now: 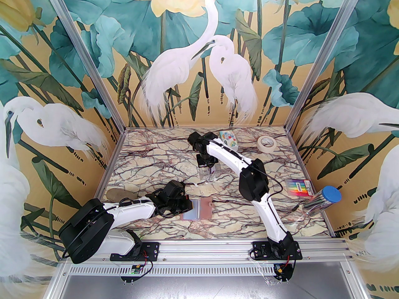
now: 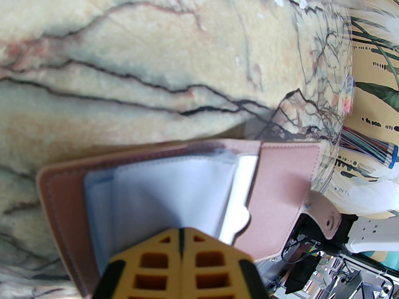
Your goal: Put the credit cards into the card holder
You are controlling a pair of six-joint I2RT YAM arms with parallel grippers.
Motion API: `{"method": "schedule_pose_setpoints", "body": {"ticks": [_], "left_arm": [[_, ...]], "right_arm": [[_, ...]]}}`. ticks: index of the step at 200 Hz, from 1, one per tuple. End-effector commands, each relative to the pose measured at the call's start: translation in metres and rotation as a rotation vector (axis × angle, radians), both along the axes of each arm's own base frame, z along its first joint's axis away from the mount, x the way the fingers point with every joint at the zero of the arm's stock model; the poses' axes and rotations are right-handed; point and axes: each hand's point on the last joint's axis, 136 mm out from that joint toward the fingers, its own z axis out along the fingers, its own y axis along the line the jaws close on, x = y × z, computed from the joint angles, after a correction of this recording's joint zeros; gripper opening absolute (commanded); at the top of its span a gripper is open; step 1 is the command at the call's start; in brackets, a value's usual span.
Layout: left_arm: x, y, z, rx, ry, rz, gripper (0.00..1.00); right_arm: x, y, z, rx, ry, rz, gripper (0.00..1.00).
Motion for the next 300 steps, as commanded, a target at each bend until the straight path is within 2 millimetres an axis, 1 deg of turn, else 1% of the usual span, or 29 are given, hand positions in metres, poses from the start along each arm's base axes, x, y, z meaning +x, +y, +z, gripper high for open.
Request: {"method": "schedule_pose_setpoints", "body": {"ticks": [1,15,69,105,123,133,137,138,139,154,159,166,175,200,205,207,209,210,211,217,229,231,238,249,278,300], "left_arm": [[-0.004,0.000,-0.006,0.020,0.023,-0.008,0.01],[-0.003,0.000,-0.006,0.019,0.021,-0.008,0.01],[-0.004,0.000,-0.007,0.022,0.025,-0.009,0.00],[-0.003,0.000,-0.005,0.016,0.022,-0.010,0.00],[-0.004,0.000,-0.006,0.018,0.024,-0.011,0.00],[-0.004,0.000,-0.006,0.021,0.023,-0.012,0.00],[-0.004,0.000,-0.006,0.021,0.023,-0.012,0.00],[-0.004,0.000,-0.006,0.021,0.022,-0.013,0.00],[-0.004,0.000,-0.006,0.021,0.023,-0.012,0.00],[-0.004,0.000,-0.006,0.019,0.022,-0.010,0.00],[-0.004,0.000,-0.005,0.017,0.022,-0.010,0.00],[-0.004,0.000,-0.005,0.017,0.021,-0.009,0.00],[-0.003,0.000,-0.005,0.017,0.018,-0.007,0.00],[-0.003,0.000,0.001,0.006,0.004,-0.004,0.00],[-0.002,-0.001,0.004,-0.002,-0.006,-0.007,0.00],[-0.002,-0.001,0.005,-0.004,-0.009,-0.008,0.00],[-0.001,-0.002,0.007,-0.009,-0.013,-0.010,0.00],[-0.001,-0.002,0.008,-0.010,-0.015,-0.011,0.00],[-0.001,-0.002,0.009,-0.013,-0.016,-0.010,0.00],[0.000,-0.004,0.014,-0.025,-0.029,-0.015,0.00],[0.003,-0.008,0.029,-0.066,-0.074,-0.026,0.01],[0.004,-0.009,0.033,-0.075,-0.084,-0.028,0.01],[0.005,-0.012,0.045,-0.104,-0.119,-0.038,0.02],[0.007,-0.016,0.066,-0.152,-0.178,-0.058,0.03],[0.008,-0.030,0.137,-0.312,-0.359,-0.137,0.10],[0.003,-0.036,0.193,-0.435,-0.498,-0.196,0.16]], "right_arm": [[-0.006,-0.004,0.037,0.027,-0.063,-0.016,0.00],[-0.007,-0.005,0.046,0.034,-0.077,-0.018,0.00],[-0.015,-0.011,0.066,0.041,-0.131,-0.075,0.00],[-0.028,-0.004,0.073,0.065,-0.152,-0.088,0.00],[-0.037,0.000,0.082,0.102,-0.164,-0.083,0.00],[-0.041,0.003,0.090,0.144,-0.184,-0.080,0.00],[-0.045,0.003,0.089,0.159,-0.182,-0.075,0.00],[-0.045,0.005,0.092,0.172,-0.187,-0.074,0.00],[-0.046,0.005,0.089,0.174,-0.181,-0.072,0.00],[-0.056,0.009,0.094,0.276,-0.189,-0.065,0.00],[-0.060,0.011,0.100,0.320,-0.200,-0.057,0.00],[-0.067,0.011,0.096,0.357,-0.194,-0.047,0.00],[-0.075,0.011,0.102,0.425,-0.212,-0.030,0.00],[-0.098,0.008,0.105,0.586,-0.267,0.028,0.00],[-0.103,0.006,0.108,0.618,-0.285,0.044,0.00],[-0.102,0.008,0.114,0.643,-0.303,0.053,0.00],[-0.104,0.007,0.115,0.655,-0.310,0.060,0.00],[-0.107,0.005,0.111,0.651,-0.303,0.062,0.00],[-0.105,0.007,0.118,0.671,-0.320,0.067,0.00],[-0.111,0.004,0.119,0.702,-0.338,0.080,0.00],[-0.121,0.000,0.124,0.767,-0.376,0.107,0.00],[-0.122,-0.001,0.128,0.781,-0.388,0.113,0.00],[-0.128,-0.004,0.129,0.809,-0.405,0.123,0.00],[-0.136,-0.007,0.139,0.870,-0.444,0.151,0.00],[-0.155,-0.006,0.166,1.002,-0.506,0.241,0.00],[-0.164,-0.006,0.190,1.089,-0.558,0.284,0.00]]}}
